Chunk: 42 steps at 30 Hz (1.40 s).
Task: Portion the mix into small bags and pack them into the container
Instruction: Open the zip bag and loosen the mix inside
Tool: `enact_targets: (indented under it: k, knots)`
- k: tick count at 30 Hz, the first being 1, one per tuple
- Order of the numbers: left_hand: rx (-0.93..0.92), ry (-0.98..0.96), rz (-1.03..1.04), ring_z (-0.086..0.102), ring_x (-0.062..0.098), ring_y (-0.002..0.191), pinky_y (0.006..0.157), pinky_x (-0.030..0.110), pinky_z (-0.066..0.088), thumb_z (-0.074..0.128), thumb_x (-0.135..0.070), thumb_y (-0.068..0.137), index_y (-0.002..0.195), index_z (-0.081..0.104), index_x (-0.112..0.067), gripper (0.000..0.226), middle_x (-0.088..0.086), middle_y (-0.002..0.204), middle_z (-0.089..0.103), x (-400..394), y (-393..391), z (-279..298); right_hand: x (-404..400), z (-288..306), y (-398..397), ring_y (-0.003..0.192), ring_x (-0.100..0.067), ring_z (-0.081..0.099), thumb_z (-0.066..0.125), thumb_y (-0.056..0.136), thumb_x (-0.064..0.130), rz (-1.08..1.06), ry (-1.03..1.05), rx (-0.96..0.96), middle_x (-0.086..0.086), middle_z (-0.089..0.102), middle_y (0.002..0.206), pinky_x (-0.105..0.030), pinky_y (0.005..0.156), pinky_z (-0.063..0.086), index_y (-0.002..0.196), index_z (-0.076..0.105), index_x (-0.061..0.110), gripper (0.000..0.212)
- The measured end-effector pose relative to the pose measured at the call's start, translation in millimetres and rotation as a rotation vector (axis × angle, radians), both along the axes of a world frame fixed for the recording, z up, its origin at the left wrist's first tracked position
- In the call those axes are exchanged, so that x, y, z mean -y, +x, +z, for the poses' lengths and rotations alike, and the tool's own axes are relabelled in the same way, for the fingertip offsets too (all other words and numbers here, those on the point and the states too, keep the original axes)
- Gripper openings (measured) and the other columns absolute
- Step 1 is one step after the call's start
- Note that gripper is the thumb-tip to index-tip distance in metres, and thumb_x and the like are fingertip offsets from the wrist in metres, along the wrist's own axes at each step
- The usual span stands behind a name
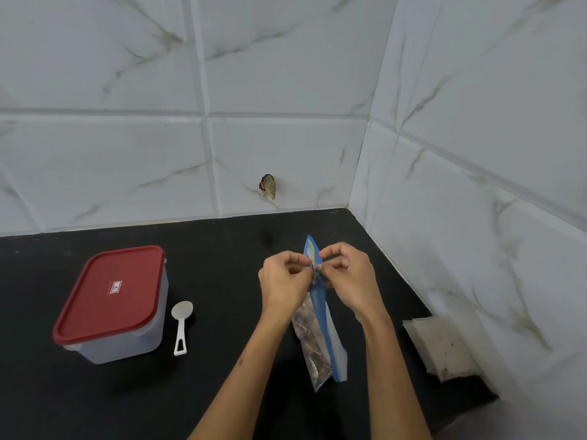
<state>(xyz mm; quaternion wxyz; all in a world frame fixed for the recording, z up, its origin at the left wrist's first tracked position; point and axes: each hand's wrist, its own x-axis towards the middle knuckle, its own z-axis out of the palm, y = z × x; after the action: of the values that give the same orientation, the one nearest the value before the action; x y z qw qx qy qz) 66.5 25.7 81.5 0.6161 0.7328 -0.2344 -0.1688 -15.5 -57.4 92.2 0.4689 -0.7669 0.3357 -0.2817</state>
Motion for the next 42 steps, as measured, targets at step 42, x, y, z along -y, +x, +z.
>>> enact_targets:
  k: [42]
  knots:
    - [0.264, 0.391, -0.137, 0.059, 0.022, 0.115, 0.094, 0.033, 0.051, 0.057, 0.001, 0.086, 0.132, 0.055, -0.021, 0.051, 0.005, 0.13, 0.058, -21, -28, 13, -14, 18, -28, 0.096, -0.021, 0.064, 0.066, 0.08, -0.001, 0.001, 0.035, -0.496, -0.006, 0.062, 0.112, -0.034, 0.081, 0.057, 0.113, 0.065, 0.016, 0.037]
